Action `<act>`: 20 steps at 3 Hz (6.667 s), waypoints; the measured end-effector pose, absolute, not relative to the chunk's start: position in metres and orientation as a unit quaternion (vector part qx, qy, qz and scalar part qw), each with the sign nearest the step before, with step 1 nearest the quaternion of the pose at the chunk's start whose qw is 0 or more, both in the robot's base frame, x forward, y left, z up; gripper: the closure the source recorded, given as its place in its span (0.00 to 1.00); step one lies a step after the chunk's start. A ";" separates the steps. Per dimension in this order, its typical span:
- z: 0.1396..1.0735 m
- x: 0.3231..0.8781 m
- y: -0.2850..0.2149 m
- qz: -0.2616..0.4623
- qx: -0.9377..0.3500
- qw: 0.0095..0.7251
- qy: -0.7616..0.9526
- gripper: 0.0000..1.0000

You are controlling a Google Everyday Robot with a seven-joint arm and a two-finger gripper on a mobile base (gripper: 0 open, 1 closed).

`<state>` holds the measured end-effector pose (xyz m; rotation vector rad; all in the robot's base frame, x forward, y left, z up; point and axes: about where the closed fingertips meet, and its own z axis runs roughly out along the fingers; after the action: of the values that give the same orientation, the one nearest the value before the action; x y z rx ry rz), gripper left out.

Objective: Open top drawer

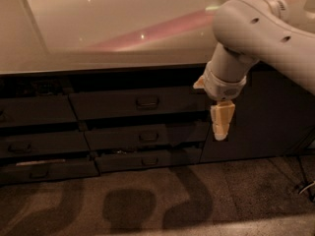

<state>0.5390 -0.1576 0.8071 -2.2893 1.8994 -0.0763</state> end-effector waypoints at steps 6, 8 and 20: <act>0.775 0.521 -0.120 -0.145 -0.809 0.138 0.553 0.00; 0.780 0.533 -0.128 -0.173 -0.755 0.185 0.604 0.00; 0.672 0.663 -0.101 -0.156 -0.826 -0.009 0.541 0.00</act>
Offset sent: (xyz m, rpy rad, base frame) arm -0.0002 0.0318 -0.0011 -0.0416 0.0101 0.0625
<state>0.6633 -0.1010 0.6717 -2.6109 1.7102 -0.4941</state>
